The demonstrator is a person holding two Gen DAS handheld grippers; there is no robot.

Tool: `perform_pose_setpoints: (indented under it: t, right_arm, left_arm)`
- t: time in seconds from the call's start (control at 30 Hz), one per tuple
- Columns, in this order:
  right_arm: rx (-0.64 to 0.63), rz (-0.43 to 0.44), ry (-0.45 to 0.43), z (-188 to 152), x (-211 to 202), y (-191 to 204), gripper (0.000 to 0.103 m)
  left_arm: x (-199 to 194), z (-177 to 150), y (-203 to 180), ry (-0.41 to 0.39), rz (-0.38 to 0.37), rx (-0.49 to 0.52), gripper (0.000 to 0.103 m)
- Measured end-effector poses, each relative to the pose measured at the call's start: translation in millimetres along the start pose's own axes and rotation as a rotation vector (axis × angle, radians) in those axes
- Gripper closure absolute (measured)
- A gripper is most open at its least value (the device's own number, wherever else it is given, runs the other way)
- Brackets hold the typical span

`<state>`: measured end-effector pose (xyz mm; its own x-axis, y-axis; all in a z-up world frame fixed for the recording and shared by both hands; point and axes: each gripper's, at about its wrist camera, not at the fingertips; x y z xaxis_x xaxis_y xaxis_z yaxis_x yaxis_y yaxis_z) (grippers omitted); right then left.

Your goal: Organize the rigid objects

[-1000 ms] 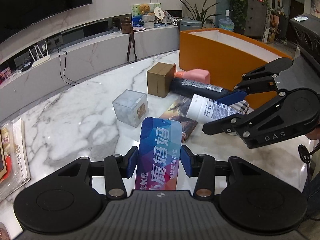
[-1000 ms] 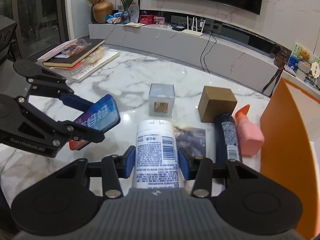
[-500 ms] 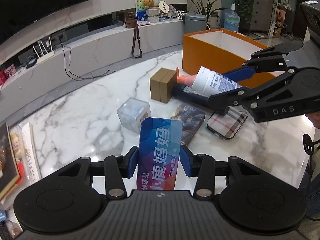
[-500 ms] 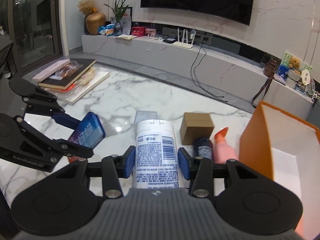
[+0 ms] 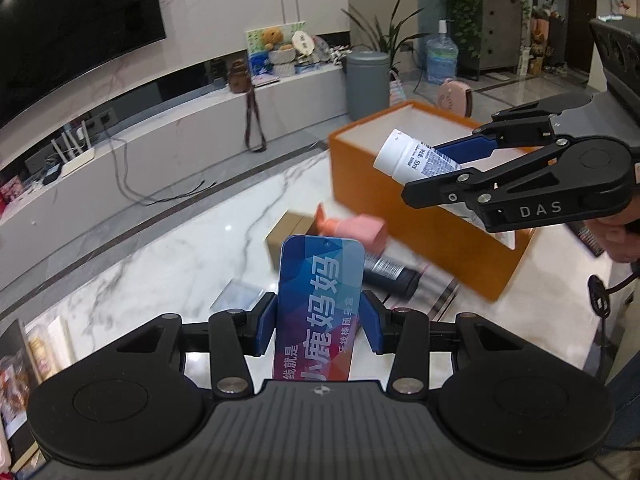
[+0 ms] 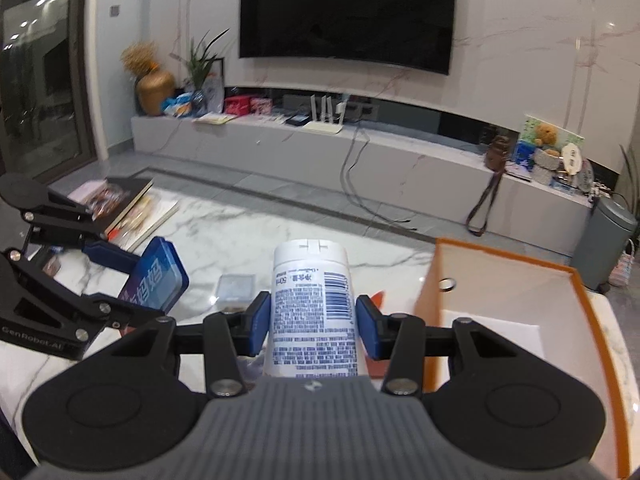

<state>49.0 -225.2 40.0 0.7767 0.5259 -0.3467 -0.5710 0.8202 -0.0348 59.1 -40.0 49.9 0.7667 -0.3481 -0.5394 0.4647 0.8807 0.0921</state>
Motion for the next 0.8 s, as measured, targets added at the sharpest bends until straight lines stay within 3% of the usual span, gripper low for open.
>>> perform_pose_setpoints:
  t: [0.53,0.8]
  right_arm:
    - [0.093,-0.2,-0.055,20.1,-31.8,-83.6,0.056]
    - [0.118,-0.278,-0.021,15.1,-41.0,-123.8,0.056]
  left_arm:
    - [49.3,71.6,-59.9,-0.055,-0.129,0.079,0.052]
    - [85.7,88.9,-87.2,-0.041,-0.203,0.067,0.052]
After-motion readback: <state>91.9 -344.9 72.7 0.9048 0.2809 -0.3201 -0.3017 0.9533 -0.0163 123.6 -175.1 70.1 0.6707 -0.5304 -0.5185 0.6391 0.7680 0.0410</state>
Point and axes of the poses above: each gripper's, at about its wrist camera, not at the fingertips, and x roughly the way its jaws point, y to its left, z to its top, and after that the axes turned 12 degrees about -y, right-handed
